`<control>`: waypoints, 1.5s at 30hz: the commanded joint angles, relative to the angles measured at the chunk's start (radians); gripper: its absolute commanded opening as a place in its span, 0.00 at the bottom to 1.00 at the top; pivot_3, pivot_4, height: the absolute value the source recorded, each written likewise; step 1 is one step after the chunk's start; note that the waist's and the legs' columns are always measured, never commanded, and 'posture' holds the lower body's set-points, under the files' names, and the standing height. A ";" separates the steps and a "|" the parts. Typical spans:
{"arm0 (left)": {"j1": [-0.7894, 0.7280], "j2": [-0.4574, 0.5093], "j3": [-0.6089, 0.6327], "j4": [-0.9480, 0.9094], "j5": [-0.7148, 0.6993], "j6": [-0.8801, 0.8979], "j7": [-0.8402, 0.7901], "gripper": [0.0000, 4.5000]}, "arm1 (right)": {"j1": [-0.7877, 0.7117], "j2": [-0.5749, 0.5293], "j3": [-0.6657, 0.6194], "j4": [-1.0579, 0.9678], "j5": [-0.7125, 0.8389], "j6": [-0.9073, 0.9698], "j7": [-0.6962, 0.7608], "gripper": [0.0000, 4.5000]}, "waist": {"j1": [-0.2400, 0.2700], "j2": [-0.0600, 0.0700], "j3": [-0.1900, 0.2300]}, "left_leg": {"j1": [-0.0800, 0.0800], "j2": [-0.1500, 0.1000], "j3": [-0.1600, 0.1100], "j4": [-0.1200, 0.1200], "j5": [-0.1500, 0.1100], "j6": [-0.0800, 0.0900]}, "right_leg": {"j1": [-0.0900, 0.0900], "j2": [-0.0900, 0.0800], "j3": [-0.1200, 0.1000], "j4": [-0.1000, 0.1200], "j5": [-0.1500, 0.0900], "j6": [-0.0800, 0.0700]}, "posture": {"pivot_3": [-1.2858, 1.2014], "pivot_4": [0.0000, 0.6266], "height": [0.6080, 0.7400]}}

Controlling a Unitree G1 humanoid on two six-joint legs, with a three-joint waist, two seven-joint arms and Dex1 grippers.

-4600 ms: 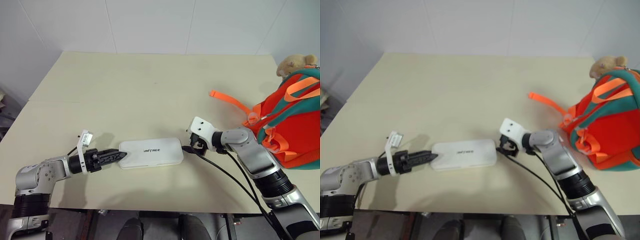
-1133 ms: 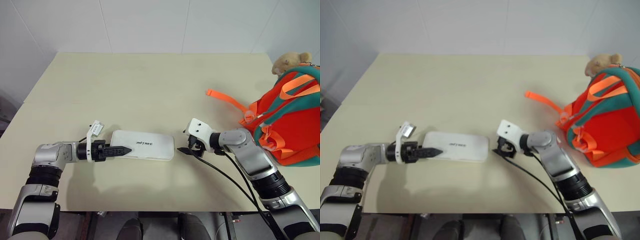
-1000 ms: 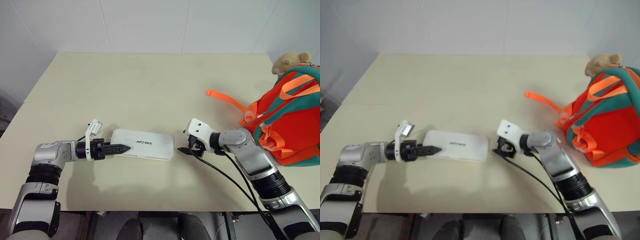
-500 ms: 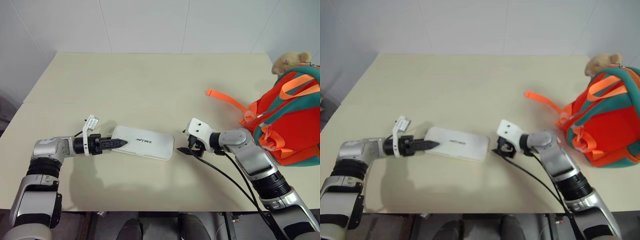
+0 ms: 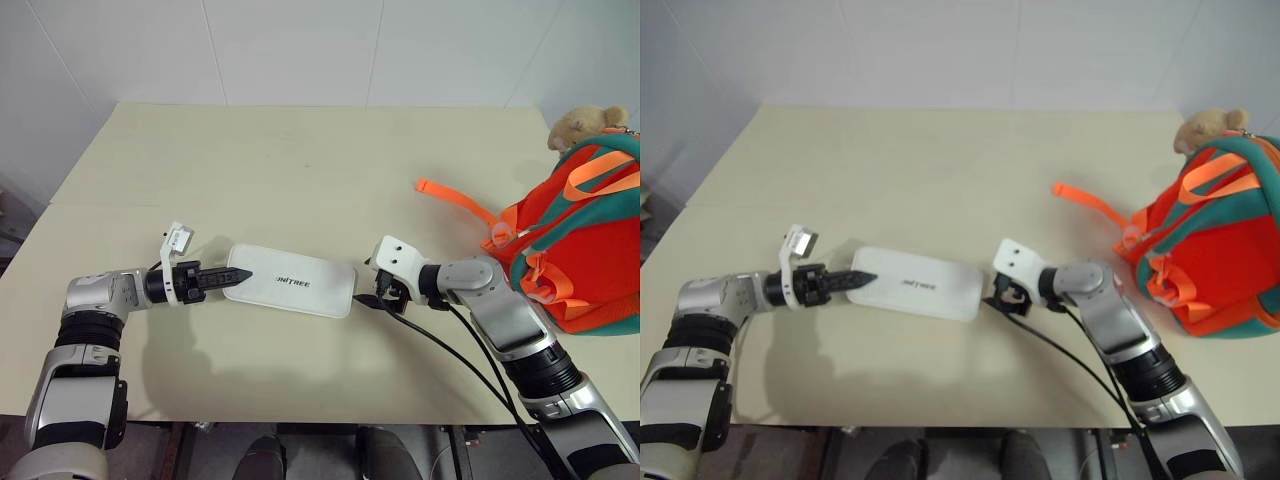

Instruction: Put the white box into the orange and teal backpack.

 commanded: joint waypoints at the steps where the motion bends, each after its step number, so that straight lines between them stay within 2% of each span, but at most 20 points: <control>1: 0.015 0.013 0.017 -0.029 0.016 0.012 0.040 0.34 | -0.009 -0.013 -0.017 -0.031 0.008 -0.010 -0.002 1.00 | 0.000 0.000 0.000 | 0.000 0.000 0.000 0.001 0.000 0.000 | 0.000 0.000 0.000 0.001 0.000 0.000 | 0.52 0.24 1.00; 10: 0.042 -0.012 0.155 -0.115 -0.087 0.110 0.117 0.30 | 0.005 -0.028 -0.027 -0.036 0.010 -0.005 -0.007 1.00 | -0.002 0.000 0.000 | 0.000 0.000 0.000 0.002 0.000 0.000 | 0.000 0.000 0.000 0.003 0.000 0.000 | 0.52 0.24 1.00; 15: 0.121 -0.014 0.099 -0.202 -0.066 0.126 0.126 0.30 | -0.001 -0.033 -0.026 -0.027 0.011 -0.009 -0.007 1.00 | -0.001 0.000 0.000 | 0.000 0.000 0.000 0.001 0.001 -0.002 | 0.000 0.000 0.000 0.001 0.000 0.000 | 0.52 0.24 1.00; 26: 0.124 -0.039 0.103 -0.256 -0.066 0.120 0.208 0.30 | 0.002 -0.042 -0.030 -0.030 0.012 -0.007 -0.006 1.00 | 0.017 0.000 0.000 | -0.001 0.000 0.000 0.003 0.000 0.000 | 0.000 0.000 0.000 -0.002 0.000 0.000 | 0.52 0.24 1.00; 37: 0.101 -0.127 0.282 -0.331 -0.247 0.260 0.331 0.29 | 0.039 -0.068 -0.076 -0.060 0.026 0.019 -0.030 1.00 | 0.022 0.000 0.000 | -0.001 0.000 0.000 0.003 0.000 -0.001 | 0.000 0.000 0.000 -0.002 0.000 0.000 | 0.52 0.24 1.00; 45: 0.151 -0.265 0.458 -0.424 -0.400 0.318 0.507 0.29 | 0.079 -0.063 -0.149 -0.097 0.037 0.034 -0.093 1.00 | 0.023 0.000 0.000 | -0.002 0.000 0.000 0.002 0.001 -0.003 | 0.000 -0.001 0.000 -0.003 0.000 0.000 | 0.52 0.24 1.00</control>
